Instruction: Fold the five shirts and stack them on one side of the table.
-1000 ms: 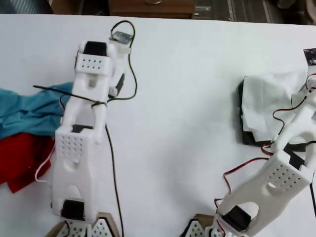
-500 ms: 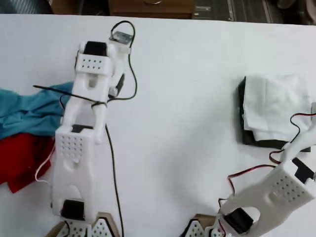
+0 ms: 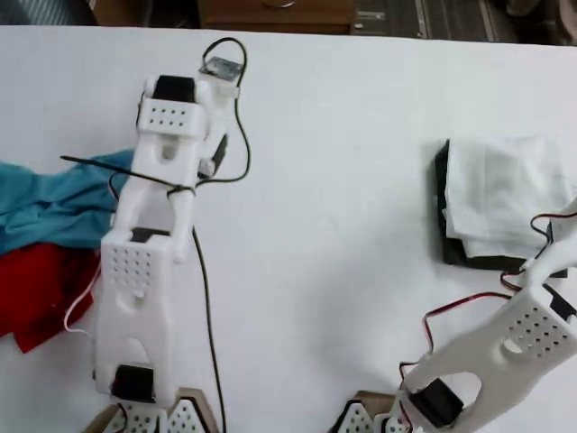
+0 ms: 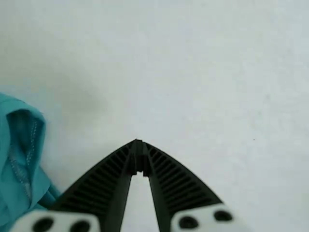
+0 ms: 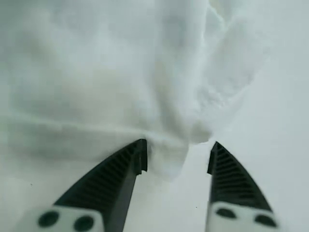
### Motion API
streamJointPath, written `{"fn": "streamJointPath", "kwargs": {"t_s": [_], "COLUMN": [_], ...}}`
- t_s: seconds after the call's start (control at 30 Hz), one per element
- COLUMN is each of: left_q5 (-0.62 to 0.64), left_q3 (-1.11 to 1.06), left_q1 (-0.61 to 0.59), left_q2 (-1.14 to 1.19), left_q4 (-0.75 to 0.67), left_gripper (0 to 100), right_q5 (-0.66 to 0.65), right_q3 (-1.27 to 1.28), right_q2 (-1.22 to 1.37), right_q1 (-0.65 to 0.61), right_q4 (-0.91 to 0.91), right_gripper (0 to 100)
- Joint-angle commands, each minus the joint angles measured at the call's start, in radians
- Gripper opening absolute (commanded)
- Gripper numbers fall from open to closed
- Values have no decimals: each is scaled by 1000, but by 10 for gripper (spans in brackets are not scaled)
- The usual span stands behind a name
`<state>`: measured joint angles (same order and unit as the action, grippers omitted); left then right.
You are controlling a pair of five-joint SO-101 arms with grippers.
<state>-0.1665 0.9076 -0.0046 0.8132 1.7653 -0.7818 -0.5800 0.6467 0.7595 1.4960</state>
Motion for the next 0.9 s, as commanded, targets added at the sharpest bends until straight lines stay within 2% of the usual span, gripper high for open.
{"fn": "streamJointPath", "kwargs": {"t_s": [0.0,0.03,0.37,0.67,0.73,0.87], "left_q5": [9,9,9,9,9,9], "left_q3": [4,4,4,4,4,4], "left_q1": [-3,-3,-3,-3,-3,-3], "left_q2": [-12,-12,-12,-12,-12,-12], "left_q4": [-3,-3,-3,0,0,0], "left_gripper": [27,27,27,27,27,27], "right_q5": [-3,-3,-9,-11,-11,-11], "right_q3": [-46,-58,-265,-285,-287,-288], "right_q2": [-8,-12,-31,33,70,102], "right_q1": [13,13,42,50,51,51], "right_q4": [-10,-8,-30,-71,-71,-65], "right_gripper": [50,20,21,22,53,240]}}
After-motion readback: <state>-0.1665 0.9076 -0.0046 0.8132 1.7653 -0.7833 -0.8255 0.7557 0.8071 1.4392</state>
